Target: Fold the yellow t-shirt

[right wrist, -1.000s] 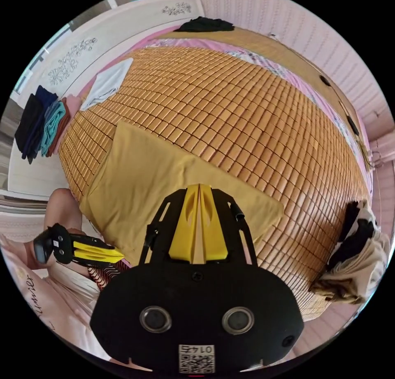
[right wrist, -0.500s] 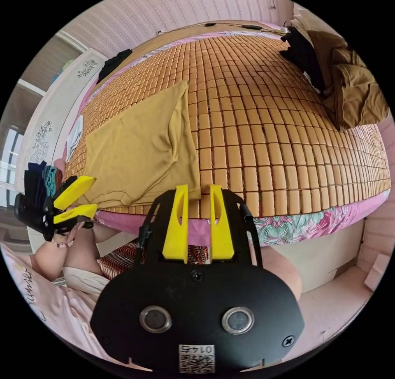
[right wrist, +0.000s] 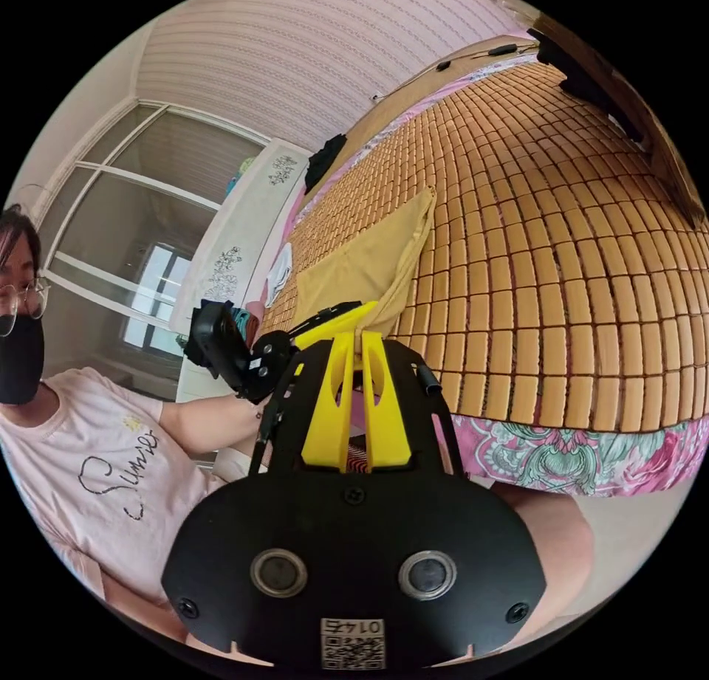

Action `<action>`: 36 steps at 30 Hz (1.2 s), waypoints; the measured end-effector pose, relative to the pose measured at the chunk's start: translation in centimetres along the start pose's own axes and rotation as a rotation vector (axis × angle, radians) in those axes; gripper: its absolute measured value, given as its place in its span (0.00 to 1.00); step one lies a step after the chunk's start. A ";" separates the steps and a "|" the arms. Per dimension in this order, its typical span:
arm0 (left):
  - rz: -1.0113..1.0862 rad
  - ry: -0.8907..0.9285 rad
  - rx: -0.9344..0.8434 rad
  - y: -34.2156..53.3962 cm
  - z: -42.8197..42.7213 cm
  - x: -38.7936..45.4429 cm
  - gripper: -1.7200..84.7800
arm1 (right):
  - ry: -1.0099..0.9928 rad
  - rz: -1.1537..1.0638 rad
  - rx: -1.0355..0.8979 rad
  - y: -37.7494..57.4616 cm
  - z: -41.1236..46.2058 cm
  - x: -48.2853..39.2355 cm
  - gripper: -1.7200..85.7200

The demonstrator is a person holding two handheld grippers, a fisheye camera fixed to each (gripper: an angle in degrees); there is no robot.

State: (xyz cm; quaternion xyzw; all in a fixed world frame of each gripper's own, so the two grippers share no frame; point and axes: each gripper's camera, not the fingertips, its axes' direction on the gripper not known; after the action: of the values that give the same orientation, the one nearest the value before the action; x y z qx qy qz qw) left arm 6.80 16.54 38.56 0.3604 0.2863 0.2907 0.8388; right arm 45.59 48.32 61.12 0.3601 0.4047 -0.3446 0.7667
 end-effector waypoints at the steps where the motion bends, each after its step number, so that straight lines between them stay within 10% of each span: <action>1: -0.026 0.008 -0.033 -0.1 0.1 -0.3 0.09 | 0.040 -0.008 0.040 0.6 -0.9 0.4 0.08; 11: 0.022 0.194 0.001 3.9 -5.7 0.7 0.02 | -0.037 0.205 0.140 4.1 -3.2 7.7 0.27; 36: 0.091 0.343 0.083 6.2 -13.5 2.2 0.02 | 0.159 0.188 0.292 4.3 -8.3 8.2 0.04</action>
State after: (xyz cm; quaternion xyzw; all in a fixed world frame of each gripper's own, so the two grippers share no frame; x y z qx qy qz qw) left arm -2.81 27.53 35.00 0.3521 0.4204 0.3737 0.7481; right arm 49.59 55.46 51.70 0.5297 0.3741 -0.2969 0.7009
